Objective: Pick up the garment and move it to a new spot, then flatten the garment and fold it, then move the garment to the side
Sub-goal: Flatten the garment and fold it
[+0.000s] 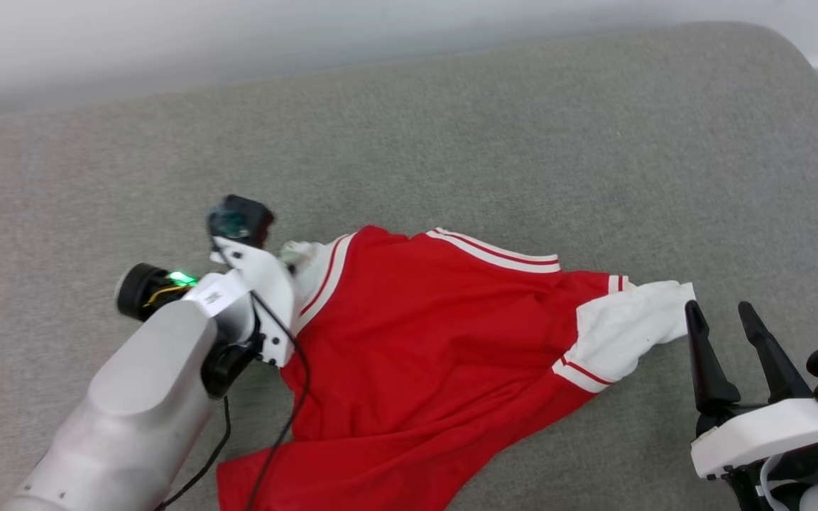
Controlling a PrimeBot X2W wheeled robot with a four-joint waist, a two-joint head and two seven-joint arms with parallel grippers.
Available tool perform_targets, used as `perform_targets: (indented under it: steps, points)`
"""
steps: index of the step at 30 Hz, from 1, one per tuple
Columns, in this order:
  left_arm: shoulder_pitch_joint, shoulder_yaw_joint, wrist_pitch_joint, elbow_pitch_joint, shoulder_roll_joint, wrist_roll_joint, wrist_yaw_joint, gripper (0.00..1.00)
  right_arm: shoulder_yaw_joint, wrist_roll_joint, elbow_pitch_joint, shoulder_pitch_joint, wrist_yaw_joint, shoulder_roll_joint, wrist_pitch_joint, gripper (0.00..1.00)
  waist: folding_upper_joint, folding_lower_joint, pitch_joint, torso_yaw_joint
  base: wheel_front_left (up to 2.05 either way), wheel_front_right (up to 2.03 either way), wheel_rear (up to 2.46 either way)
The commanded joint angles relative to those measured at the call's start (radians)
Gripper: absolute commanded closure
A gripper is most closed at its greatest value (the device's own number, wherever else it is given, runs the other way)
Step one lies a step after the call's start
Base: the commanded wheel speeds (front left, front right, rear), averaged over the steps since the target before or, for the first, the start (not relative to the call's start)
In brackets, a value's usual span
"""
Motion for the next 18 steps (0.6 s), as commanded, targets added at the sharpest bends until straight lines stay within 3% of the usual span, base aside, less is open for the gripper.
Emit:
perform_targets:
  steps: [1,9,14,18]
  points:
    - [0.036,0.029,-0.063,-0.026,0.017,-0.004,0.031,1.0,-0.015,0.013,0.016,0.004,0.0,0.002,0.01,0.0,0.0,0.0,-0.034,0.027,0.0,0.0,0.0]
    - [0.193,0.132,-0.229,-0.215,0.095,-0.036,0.165,1.0,-0.091,0.056,0.118,-0.03,0.0,-0.02,0.088,0.0,0.0,0.0,-0.076,0.071,0.0,0.0,0.0]
    - [0.293,0.17,-0.243,-0.384,0.146,-0.046,0.244,1.0,-0.132,0.11,0.23,-0.095,0.0,-0.075,0.213,0.0,0.0,0.0,-0.076,0.096,0.0,0.0,0.0]
    - [0.339,0.176,-0.222,-0.508,0.176,-0.048,0.282,1.0,-0.115,0.141,0.316,-0.169,0.0,-0.145,0.351,0.0,0.0,0.0,-0.064,0.117,0.0,0.0,0.0]
